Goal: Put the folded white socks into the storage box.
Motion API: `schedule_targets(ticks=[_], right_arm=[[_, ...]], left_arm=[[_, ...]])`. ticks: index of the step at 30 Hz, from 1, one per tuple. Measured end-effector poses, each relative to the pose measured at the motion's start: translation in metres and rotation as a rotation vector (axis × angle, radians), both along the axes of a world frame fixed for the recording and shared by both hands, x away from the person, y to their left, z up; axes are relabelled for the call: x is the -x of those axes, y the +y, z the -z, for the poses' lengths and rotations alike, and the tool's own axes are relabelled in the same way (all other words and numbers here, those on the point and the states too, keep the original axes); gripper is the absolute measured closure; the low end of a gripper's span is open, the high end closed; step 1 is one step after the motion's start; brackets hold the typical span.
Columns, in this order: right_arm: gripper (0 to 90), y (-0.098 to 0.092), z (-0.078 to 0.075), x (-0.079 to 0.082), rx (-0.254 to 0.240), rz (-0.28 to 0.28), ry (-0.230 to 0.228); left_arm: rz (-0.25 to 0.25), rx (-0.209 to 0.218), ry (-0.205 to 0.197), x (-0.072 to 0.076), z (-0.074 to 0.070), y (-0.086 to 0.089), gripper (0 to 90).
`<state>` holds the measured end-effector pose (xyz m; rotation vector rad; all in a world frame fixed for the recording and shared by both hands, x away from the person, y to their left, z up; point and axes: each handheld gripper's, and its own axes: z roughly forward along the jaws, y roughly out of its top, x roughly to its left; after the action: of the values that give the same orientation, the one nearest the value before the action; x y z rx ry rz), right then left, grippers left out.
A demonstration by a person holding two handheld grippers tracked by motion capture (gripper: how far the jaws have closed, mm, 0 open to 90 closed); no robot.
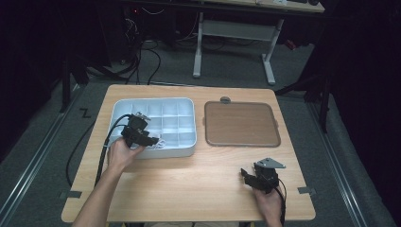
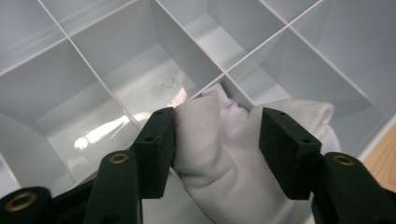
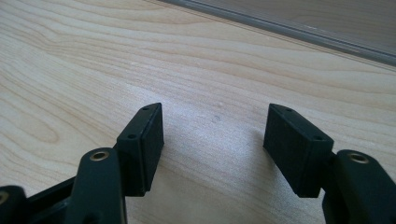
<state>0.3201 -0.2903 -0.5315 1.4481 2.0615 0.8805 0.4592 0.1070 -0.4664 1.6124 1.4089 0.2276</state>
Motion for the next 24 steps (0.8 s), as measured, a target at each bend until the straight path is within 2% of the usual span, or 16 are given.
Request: schedule_targets(ticks=[1, 7, 12, 14, 16, 17, 18, 21, 22, 24], right_arm=[[38.2, 0.0, 0.0, 0.0, 0.0, 0.0, 0.0], [38.2, 0.0, 0.0, 0.0, 0.0, 0.0, 0.0], [38.2, 0.0, 0.0, 0.0, 0.0, 0.0, 0.0], [38.2, 0.0, 0.0, 0.0, 0.0, 0.0, 0.0], [38.2, 0.0, 0.0, 0.0, 0.0, 0.0, 0.0], [38.2, 0.0, 0.0, 0.0, 0.0, 0.0, 0.0], [38.2, 0.0, 0.0, 0.0, 0.0, 0.0, 0.0], [38.1, 0.0, 0.0, 0.0, 0.0, 0.0, 0.0], [38.1, 0.0, 0.0, 0.0, 0.0, 0.0, 0.0], [38.1, 0.0, 0.0, 0.0, 0.0, 0.0, 0.0]], left_arm=[[-0.004, 0.017, -0.006, 0.002, -0.003, 0.0, 44.6], [-0.008, 0.05, -0.021, 0.012, -0.012, -0.005, 37.5], [-0.011, 0.061, -0.021, 0.018, -0.013, -0.011, 33.5], [-0.016, 0.052, -0.024, 0.021, -0.011, -0.015, 33.4], [-0.028, 0.015, -0.031, 0.021, -0.008, -0.019, 33.7], [-0.028, 0.015, -0.031, 0.021, -0.008, -0.019, 34.8], [-0.048, -0.009, -0.029, 0.019, -0.005, -0.02, 35.8], [-0.064, -0.024, -0.028, 0.017, -0.003, -0.021, 37.6], [-0.076, -0.044, -0.038, 0.016, -0.001, -0.02, 38.4], [-0.083, -0.044, -0.034, 0.016, 0.0, -0.02, 39.3]])
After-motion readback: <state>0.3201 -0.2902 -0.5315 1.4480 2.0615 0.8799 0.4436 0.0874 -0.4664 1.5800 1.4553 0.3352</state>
